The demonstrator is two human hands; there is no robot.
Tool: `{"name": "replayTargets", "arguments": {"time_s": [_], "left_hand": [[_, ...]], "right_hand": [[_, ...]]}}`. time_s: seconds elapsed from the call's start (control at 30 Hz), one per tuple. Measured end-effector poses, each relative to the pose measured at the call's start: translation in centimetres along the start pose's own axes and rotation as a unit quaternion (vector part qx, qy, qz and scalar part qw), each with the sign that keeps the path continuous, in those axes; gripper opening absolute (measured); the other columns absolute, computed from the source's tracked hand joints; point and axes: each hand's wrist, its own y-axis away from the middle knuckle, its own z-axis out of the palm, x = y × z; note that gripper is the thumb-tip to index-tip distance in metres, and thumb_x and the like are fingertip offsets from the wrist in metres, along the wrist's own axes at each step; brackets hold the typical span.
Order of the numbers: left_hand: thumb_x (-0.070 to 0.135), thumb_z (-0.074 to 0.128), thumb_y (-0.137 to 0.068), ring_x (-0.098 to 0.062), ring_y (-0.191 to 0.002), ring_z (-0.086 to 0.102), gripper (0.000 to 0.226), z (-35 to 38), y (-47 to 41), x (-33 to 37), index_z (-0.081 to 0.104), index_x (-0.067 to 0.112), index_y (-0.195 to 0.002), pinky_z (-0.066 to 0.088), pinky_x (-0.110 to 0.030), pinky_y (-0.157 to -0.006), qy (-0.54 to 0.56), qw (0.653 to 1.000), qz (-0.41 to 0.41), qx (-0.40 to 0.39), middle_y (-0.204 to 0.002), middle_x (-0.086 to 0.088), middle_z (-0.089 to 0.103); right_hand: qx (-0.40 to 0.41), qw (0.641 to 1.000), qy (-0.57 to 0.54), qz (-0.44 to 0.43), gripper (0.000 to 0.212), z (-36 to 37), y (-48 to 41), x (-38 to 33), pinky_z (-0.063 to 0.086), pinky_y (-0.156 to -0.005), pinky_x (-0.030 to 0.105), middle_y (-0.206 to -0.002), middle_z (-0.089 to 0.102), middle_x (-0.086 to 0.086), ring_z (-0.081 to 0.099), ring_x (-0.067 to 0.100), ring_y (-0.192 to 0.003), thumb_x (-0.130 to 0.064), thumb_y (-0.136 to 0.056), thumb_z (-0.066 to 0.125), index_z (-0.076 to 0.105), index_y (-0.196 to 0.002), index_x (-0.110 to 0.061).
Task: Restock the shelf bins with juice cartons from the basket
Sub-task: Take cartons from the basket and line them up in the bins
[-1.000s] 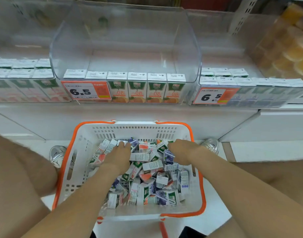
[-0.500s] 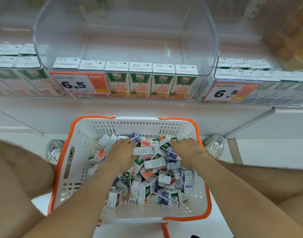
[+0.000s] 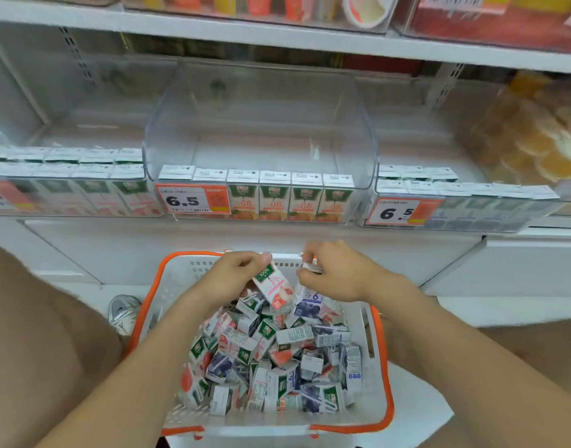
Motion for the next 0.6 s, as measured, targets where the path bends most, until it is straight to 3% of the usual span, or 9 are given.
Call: {"name": "replayTargets", "arguments": {"time_s": [0.1, 0.17, 0.3, 0.4, 0.5, 0.6], "left_hand": [[0.058, 0.052, -0.102, -0.002, -0.085, 0.066, 0.040, -0.3, 1.3, 2.6, 0.074, 0.026, -0.112, 0.048, -0.031, -0.079, -0.023, 0.999, 0.028, 0.014, -0.097, 0.015, 0.074], [0.060, 0.050, -0.102, -0.003, -0.091, 0.064, 0.043, -0.4, 2.1, 4.0, 0.074, 0.025, -0.112, 0.048, -0.031, -0.082, -0.050, 0.996, 0.067, 0.034, -0.101, 0.016, 0.071], [0.057, 0.051, -0.104, -0.004, -0.075, 0.052, 0.034, -1.5, 3.6, 7.0, 0.069, 0.037, -0.084, 0.041, -0.032, -0.074, -0.093, 0.979, 0.172, 0.050, -0.077, 0.019, 0.055], [0.055, 0.054, -0.101, 0.000, -0.094, 0.065, 0.029, -3.1, 5.1, 9.6, 0.074, 0.034, -0.102, 0.048, -0.023, -0.082, -0.114, 0.964, 0.220, 0.100, -0.098, 0.017, 0.073], [0.055, 0.061, -0.097, -0.007, -0.083, 0.067, 0.030, -6.0, 6.7, 11.9, 0.075, 0.028, -0.094, 0.049, -0.028, -0.075, -0.137, 0.948, 0.234, 0.166, -0.090, 0.009, 0.074], [0.057, 0.069, -0.093, -0.014, -0.072, 0.066, 0.035, -10.2, 8.1, 13.3, 0.077, 0.024, -0.085, 0.051, -0.036, -0.069, -0.144, 0.938, 0.213, 0.231, -0.076, 0.004, 0.073]], "right_hand": [[0.020, 0.999, 0.016, -0.038, 0.040, -2.4, 1.3, -1.6, 0.046, -0.072, 0.038, -0.078, 0.057, -0.012, 0.045, 0.003, -0.079, -0.068, -0.096, 0.056, 0.057, -0.104, -0.028], [0.054, 0.996, 0.042, -0.063, 0.045, -3.7, 2.1, -2.5, 0.050, -0.074, 0.038, -0.073, 0.056, -0.013, 0.044, -0.005, -0.073, -0.070, -0.096, 0.055, 0.062, -0.108, -0.027], [0.168, 0.977, 0.081, -0.099, 0.055, -5.6, 3.3, -4.6, 0.057, -0.070, 0.039, -0.084, 0.070, -0.008, 0.065, 0.014, -0.080, -0.079, -0.093, 0.043, 0.065, -0.112, -0.033], [0.258, 0.953, 0.107, -0.118, 0.055, -6.3, 2.9, -7.1, 0.054, -0.065, 0.035, -0.094, 0.074, -0.009, 0.068, 0.016, -0.084, -0.079, -0.096, 0.039, 0.067, -0.118, -0.037], [0.326, 0.935, 0.070, -0.124, 0.053, -6.6, 1.7, -9.7, 0.050, -0.065, 0.035, -0.093, 0.073, -0.010, 0.066, 0.017, -0.082, -0.079, -0.095, 0.042, 0.066, -0.108, -0.033], [0.356, 0.921, -0.022, -0.154, 0.054, -6.7, 0.4, -12.3, 0.053, -0.072, 0.039, -0.096, 0.073, -0.008, 0.066, 0.019, -0.085, -0.076, -0.092, 0.050, 0.067, -0.112, -0.028]]}}
